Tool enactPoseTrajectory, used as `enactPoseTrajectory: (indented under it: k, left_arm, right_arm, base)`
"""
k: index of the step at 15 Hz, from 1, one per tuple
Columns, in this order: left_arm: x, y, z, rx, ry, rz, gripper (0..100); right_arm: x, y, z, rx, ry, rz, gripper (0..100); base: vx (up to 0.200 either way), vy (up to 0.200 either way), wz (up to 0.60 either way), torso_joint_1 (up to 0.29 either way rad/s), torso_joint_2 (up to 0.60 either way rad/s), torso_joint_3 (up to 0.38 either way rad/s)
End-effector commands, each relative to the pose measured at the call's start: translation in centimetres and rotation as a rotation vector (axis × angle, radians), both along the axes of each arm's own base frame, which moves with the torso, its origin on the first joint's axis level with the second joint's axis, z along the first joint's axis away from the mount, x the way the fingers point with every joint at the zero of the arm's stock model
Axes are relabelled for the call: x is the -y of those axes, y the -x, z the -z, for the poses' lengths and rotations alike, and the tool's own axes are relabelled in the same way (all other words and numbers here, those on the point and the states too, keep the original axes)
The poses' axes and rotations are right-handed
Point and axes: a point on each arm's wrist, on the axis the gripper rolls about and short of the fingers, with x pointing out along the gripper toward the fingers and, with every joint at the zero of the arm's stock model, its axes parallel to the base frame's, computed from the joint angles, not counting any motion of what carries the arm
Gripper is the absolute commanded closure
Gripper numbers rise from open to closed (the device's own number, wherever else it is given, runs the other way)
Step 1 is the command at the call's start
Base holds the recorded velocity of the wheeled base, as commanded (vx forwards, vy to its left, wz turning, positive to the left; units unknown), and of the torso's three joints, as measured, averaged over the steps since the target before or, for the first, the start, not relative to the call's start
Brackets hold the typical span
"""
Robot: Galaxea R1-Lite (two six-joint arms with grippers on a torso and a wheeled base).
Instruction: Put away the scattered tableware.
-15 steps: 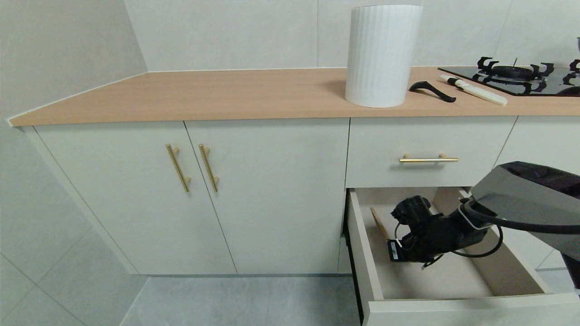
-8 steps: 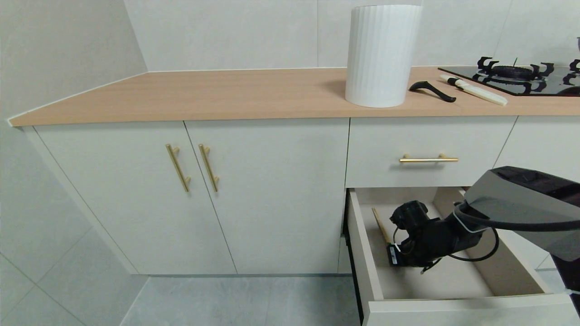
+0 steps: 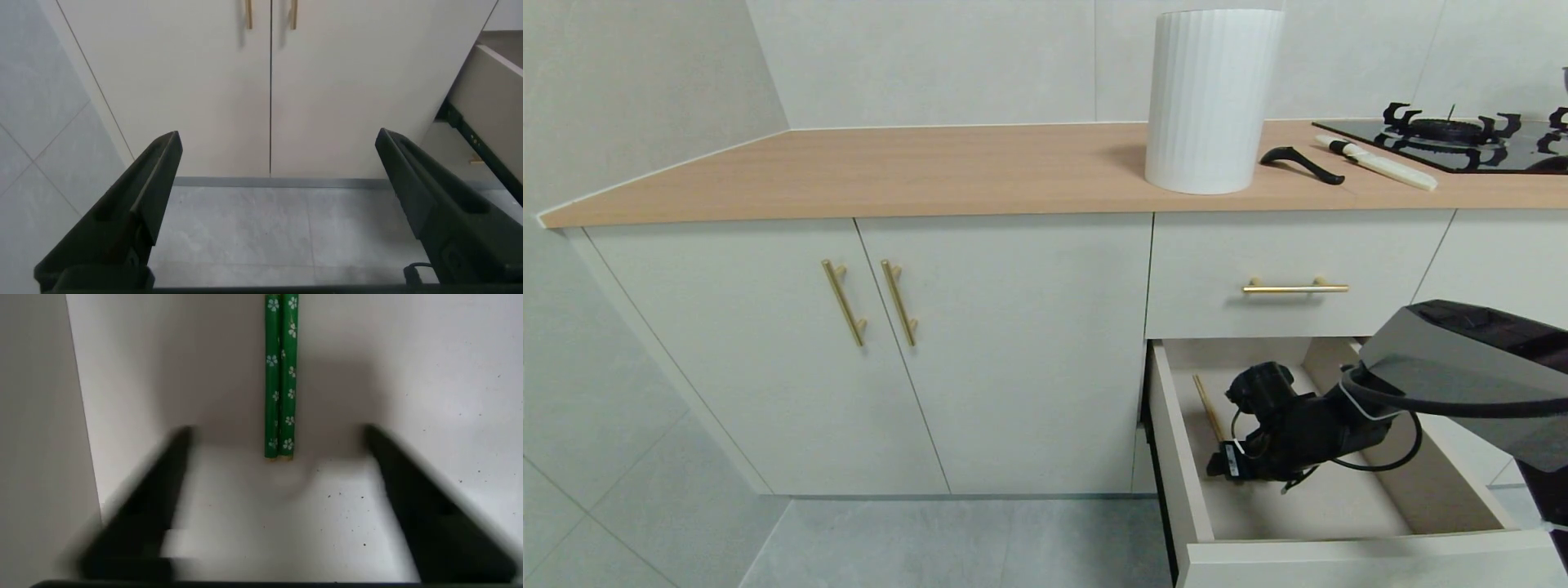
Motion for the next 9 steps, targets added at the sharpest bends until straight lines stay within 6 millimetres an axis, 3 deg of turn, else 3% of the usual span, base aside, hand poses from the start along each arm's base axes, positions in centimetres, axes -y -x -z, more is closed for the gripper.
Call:
enactPoseTrajectory:
  k: [1,4,9]
  left_arm:
    - [0.0,0.0,0.0,0.000,0.001,-0.001,0]
    - [0.0,0.0,0.0,0.000,0.001,-0.001,0]
    - [0.0,0.0,0.0,0.000,0.001,-0.001,0]
  right_arm:
    - [0.0,0.1,-0.1,-0.001,0.000,0.000,0]
    - [0.1,0.2,-1.8,0.045,0.026,0.022,0]
    - [1.8,2.5,-10.9,0.234,0.004,0.056,0]
  base:
    - [0.000,0.000,0.00,0.000,0.00,0.000]
    - [0.000,0.000,0.00,0.000,0.00,0.000]
    - [0.000,0.000,0.00,0.000,0.00,0.000]
